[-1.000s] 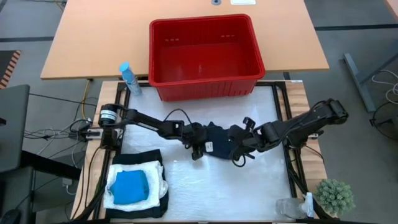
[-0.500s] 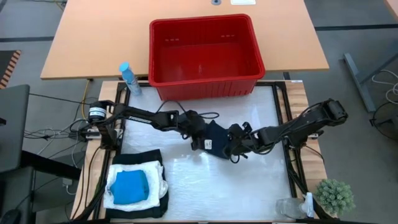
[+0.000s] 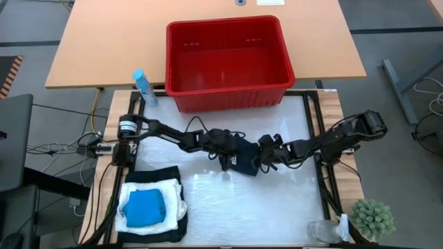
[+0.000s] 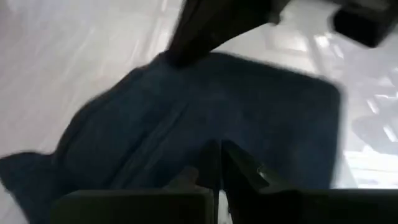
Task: Fold Laundry from Bin
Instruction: Fold the gray shorts from the red bin, then stack the gray shorts on top of the blue shorts
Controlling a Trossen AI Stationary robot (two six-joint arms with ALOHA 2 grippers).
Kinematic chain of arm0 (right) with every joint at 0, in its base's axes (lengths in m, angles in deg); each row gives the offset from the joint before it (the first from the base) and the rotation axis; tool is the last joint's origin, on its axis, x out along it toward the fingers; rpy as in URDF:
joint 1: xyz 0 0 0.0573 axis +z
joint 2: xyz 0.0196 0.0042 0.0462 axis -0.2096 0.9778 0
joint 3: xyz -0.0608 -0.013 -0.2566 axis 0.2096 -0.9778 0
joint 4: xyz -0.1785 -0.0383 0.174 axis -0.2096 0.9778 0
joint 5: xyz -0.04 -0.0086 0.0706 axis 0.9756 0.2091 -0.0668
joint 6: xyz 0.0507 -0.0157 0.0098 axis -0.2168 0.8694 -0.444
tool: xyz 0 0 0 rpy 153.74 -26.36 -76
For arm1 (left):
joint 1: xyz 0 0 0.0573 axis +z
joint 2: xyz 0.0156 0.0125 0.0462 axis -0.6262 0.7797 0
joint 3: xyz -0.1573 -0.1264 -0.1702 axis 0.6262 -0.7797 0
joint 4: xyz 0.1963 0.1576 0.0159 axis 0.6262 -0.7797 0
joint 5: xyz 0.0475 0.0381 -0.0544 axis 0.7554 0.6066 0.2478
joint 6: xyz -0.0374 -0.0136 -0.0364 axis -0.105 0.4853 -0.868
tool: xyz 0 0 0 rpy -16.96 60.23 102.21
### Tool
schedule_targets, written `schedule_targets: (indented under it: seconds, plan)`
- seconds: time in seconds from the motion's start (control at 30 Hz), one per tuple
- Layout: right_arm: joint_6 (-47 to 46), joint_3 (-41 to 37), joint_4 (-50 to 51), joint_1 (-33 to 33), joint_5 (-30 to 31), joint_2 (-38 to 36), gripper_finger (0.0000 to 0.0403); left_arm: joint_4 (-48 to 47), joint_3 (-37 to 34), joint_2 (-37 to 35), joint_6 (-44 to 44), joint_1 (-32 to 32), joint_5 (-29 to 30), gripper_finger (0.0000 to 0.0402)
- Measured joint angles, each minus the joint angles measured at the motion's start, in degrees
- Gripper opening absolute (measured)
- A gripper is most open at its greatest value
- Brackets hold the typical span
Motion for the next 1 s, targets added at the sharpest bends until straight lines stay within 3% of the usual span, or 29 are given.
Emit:
schedule_targets:
  seconds: [0.23, 0.43, 0.6, 0.8, 1.0]
  plan:
    - [-0.05, -3.17, -1.10, -3.07, -4.72, 0.14, 0.0016, -1.10, 0.68, 2.35, -5.16, 3.14, 1.99, 0.0010]
    - [0.68, -2.77, -0.47, -5.69, -6.25, -1.37, 0.0025, -1.79, 0.68, 2.56, -5.96, 5.00, -1.69, 0.0010]
    - [2.42, 0.10, 0.16, -7.86, -10.43, -8.73, 0.0061, -1.61, 0.68, 2.56, -8.90, 5.25, -4.67, 0.0010]
    - [3.19, 1.42, 7.85, -7.41, -15.74, -19.09, 0.0100, -1.45, 0.82, 1.53, -10.26, 5.25, -8.64, 0.0010]
    - [-16.14, 1.44, 16.26, -3.60, -23.62, -22.69, 0.0177, -1.91, 3.00, 0.07, -10.86, 5.61, -14.09, 0.0039]
